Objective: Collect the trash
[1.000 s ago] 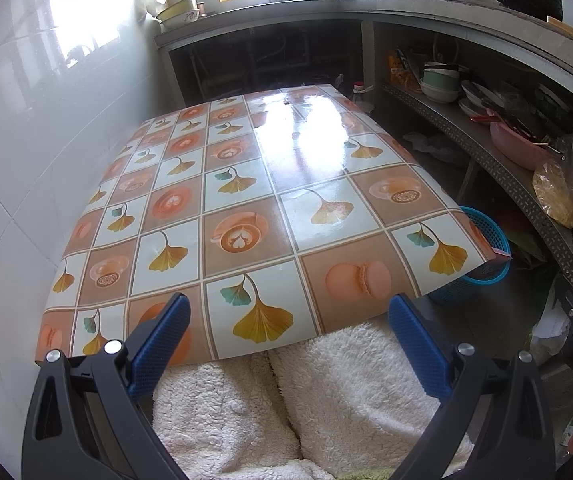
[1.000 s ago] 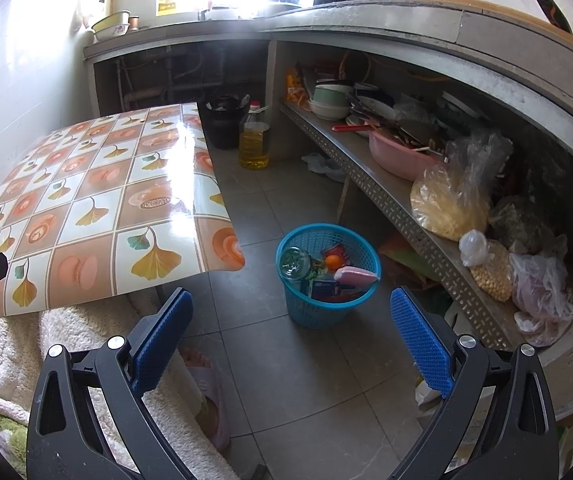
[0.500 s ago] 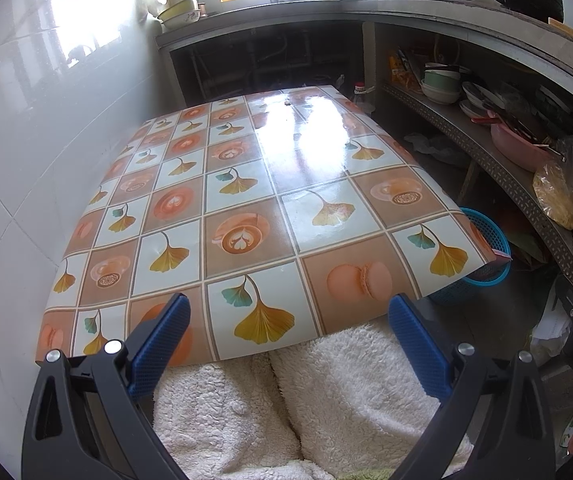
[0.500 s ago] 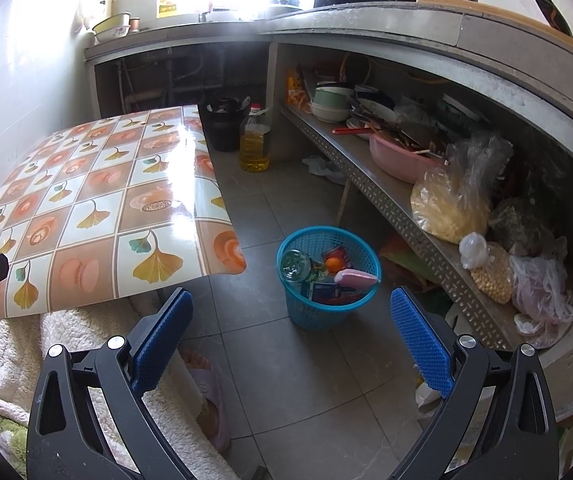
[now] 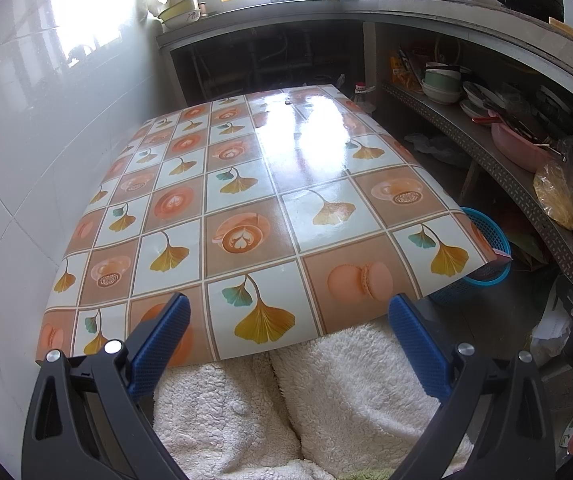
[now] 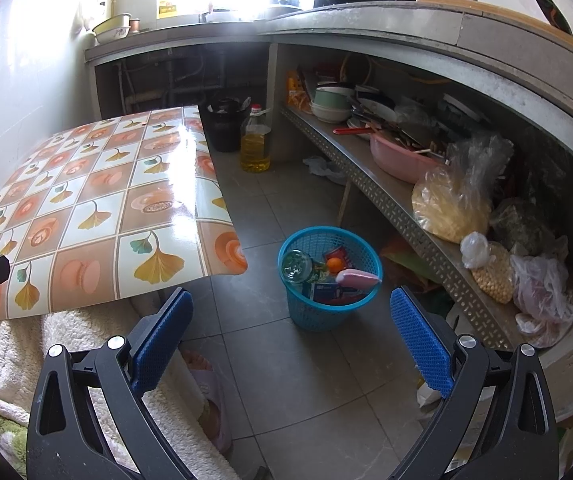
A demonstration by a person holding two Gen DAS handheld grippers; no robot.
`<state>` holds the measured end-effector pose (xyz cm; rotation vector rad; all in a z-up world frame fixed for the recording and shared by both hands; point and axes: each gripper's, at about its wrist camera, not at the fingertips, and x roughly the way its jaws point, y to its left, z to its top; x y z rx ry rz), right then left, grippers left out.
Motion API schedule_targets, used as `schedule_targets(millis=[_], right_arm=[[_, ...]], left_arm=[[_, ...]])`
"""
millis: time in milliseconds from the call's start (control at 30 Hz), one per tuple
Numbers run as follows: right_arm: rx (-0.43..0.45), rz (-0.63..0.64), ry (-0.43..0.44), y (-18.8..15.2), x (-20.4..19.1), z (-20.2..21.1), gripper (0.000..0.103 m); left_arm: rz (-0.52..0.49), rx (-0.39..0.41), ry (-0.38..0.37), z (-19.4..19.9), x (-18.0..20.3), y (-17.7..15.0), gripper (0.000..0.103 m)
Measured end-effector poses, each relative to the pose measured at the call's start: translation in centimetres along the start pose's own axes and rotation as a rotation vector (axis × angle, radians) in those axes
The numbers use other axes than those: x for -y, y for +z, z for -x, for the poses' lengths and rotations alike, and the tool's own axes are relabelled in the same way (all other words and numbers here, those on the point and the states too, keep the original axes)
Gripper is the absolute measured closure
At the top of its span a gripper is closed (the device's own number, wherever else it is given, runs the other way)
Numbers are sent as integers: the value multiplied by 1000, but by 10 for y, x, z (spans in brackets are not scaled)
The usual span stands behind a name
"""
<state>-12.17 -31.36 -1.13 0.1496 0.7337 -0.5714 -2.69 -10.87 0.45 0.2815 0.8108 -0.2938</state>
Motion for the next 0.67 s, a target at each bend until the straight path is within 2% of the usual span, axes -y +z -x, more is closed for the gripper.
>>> schedule_targets(millis=[667], right_arm=[[1,0,2,1,1,0,8]], left_arm=[[2,1,1,0,1,0,6]])
